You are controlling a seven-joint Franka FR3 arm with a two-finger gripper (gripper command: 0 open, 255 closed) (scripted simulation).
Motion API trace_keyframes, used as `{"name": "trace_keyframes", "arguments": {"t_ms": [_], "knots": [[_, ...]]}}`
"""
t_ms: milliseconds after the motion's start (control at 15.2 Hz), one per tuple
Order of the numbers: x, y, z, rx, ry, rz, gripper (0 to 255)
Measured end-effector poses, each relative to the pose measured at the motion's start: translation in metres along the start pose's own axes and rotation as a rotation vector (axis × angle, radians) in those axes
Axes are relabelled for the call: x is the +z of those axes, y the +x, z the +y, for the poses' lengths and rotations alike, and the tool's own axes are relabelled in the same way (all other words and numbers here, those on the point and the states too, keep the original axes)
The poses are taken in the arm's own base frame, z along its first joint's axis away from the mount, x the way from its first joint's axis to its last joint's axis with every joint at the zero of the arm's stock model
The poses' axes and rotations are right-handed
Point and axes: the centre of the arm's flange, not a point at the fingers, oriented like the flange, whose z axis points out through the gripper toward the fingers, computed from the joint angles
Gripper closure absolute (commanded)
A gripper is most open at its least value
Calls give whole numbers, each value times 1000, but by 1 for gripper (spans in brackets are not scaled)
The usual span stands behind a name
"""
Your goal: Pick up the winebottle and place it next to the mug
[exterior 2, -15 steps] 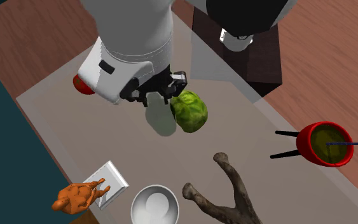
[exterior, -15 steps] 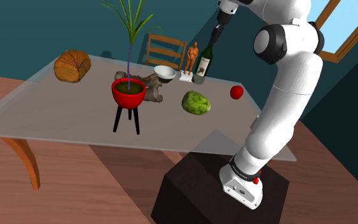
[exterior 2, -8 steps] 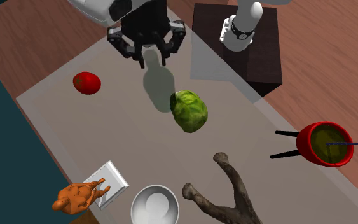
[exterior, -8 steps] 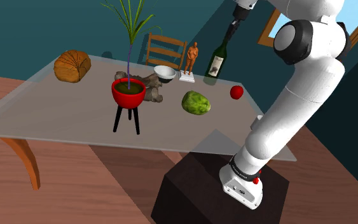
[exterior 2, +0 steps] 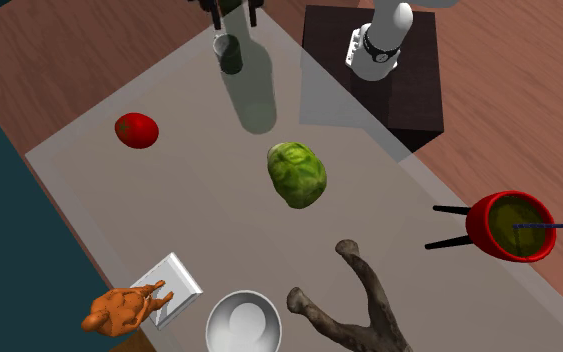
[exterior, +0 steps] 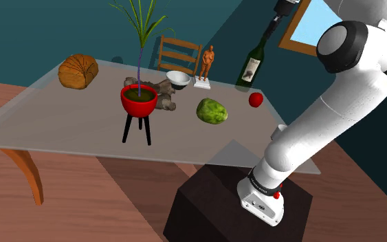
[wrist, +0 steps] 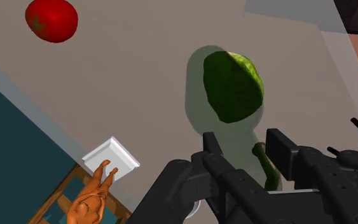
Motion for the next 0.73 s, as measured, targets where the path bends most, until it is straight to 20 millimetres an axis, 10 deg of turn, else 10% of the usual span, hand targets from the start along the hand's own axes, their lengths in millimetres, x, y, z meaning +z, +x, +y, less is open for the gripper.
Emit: {"name": "trace_keyframes", "arguments": {"t_ms": [726], "knots": [[-80, -120, -12, 0, 0, 0, 255]]}}
